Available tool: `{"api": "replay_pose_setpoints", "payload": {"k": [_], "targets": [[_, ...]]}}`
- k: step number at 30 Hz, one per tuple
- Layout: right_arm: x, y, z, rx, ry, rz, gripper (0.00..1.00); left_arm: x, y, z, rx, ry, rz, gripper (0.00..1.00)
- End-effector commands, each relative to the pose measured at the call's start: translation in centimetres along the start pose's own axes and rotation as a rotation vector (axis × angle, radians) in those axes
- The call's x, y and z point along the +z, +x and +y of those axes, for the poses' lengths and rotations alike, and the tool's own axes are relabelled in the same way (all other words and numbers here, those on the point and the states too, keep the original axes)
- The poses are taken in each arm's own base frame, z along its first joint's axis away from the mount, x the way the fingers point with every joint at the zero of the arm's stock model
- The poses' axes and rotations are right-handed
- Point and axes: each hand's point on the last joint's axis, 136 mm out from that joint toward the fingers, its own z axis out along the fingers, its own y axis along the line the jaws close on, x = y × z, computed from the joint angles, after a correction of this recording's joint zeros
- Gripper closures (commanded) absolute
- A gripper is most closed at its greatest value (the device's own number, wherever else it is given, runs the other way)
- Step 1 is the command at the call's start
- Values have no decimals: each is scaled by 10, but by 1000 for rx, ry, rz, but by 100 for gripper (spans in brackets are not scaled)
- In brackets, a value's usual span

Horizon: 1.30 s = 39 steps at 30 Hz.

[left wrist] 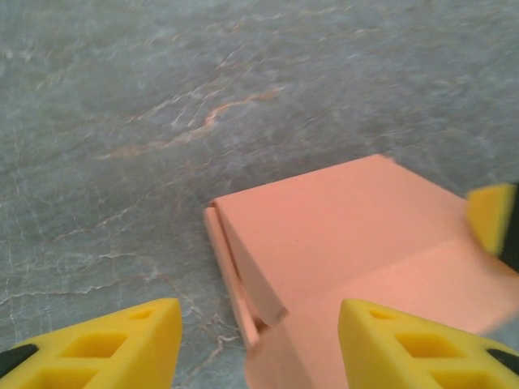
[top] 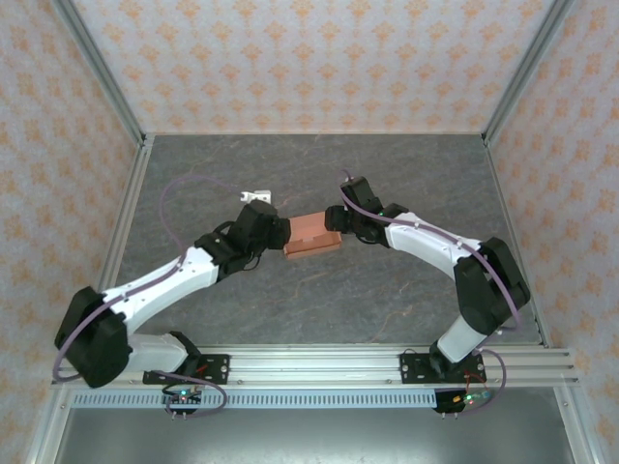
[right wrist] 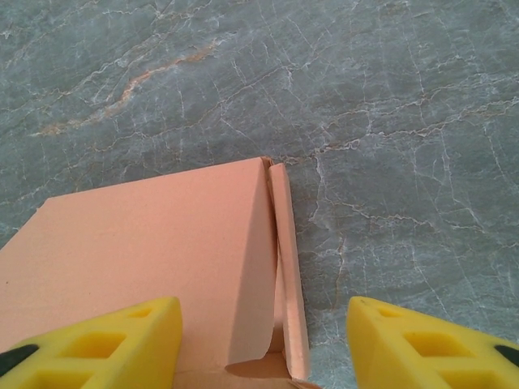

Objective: Fold the paper box

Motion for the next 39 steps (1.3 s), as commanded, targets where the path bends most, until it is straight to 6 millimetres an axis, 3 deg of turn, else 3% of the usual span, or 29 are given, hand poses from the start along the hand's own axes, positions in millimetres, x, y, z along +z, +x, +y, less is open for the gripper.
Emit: {"api": "replay_pose_setpoints", "payload": {"k": [1, 9, 21, 39], "targets": [[7, 4, -2, -5, 20, 7, 44, 15, -6, -4, -66, 38, 34, 46], [7, 9, -6, -12, 26, 10, 44, 44, 16, -4, -108, 44, 117, 47], [17, 26, -14, -29, 38, 41, 44, 60, 54, 7, -123, 34, 182, 48], [47, 57, -24, -46, 44, 135, 50, 83, 88, 19, -150, 5, 236, 52]]}}
